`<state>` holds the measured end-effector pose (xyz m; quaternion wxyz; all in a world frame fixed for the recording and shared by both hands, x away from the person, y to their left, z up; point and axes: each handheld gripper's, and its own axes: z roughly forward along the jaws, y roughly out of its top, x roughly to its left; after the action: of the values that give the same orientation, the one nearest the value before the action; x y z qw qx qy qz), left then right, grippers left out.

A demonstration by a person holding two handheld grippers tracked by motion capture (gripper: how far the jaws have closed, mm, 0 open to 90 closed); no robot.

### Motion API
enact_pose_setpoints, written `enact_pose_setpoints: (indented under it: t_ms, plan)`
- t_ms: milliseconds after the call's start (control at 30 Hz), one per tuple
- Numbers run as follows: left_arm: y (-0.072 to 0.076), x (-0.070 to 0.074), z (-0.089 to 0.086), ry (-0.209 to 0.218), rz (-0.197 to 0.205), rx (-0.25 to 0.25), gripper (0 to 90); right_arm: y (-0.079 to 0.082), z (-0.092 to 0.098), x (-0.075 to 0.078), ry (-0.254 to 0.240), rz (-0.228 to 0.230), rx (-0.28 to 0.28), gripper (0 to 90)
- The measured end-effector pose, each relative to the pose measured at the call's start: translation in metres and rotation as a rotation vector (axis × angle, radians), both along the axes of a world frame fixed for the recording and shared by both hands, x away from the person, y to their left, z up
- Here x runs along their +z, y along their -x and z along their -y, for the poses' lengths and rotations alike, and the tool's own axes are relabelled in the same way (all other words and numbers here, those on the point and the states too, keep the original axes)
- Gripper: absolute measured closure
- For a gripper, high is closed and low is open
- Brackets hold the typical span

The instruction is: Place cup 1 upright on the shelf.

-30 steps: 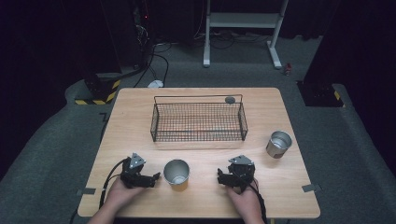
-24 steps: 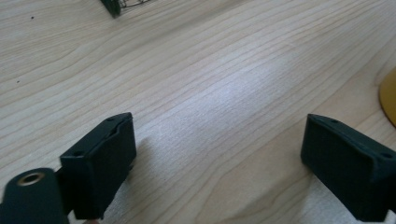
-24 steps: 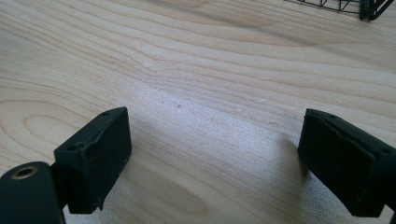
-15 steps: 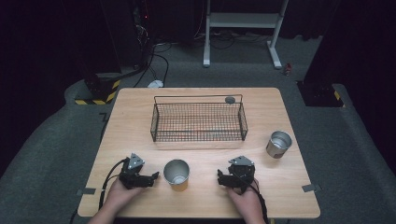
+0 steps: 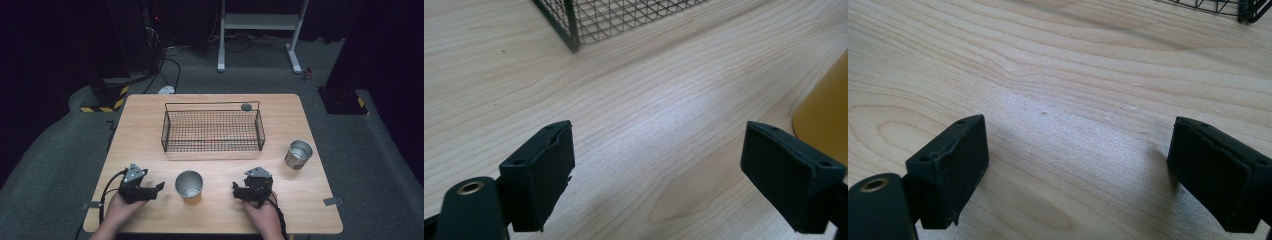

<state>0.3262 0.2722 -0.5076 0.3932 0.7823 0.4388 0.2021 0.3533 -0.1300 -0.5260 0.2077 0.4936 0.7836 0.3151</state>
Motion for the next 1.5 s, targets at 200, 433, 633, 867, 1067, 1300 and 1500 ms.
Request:
enact_pose_setpoints:
  t_ms: [200, 433, 633, 867, 1067, 1300, 1500]
  plan:
    - [0.002, 0.005, -0.001, 0.014, 0.008, -0.014, 13.1, 0.0, 0.0, 0.0, -0.001, -0.001, 0.003, 9.4]
    - [0.003, 0.008, 0.001, 0.033, 0.007, -0.055, 9.3, 0.0, 0.0, 0.0, -0.002, -0.002, 0.004, 9.4]
    - [0.008, 0.015, 0.006, 0.065, 0.018, -0.097, 3.9, 0.0, 0.0, 0.0, -0.002, -0.002, 0.004, 9.5]
    - [0.011, 0.02, 0.01, 0.101, 0.001, -0.15, 0.5, 0.0, 0.0, 0.0, -0.002, -0.002, 0.006, 9.5]
    - [0.015, 0.025, 0.009, 0.154, 0.019, -0.183, 0.5, -0.001, 0.0, 0.0, -0.002, -0.002, 0.007, 9.4]
    - [0.02, 0.027, 0.014, 0.181, 0.035, -0.249, 0.5, -0.001, 0.0, 0.0, -0.002, -0.003, 0.007, 9.5]
    - [0.024, 0.026, 0.021, 0.165, 0.04, -0.278, 0.6, -0.001, 0.0, 0.0, -0.002, -0.002, 0.007, 9.5]
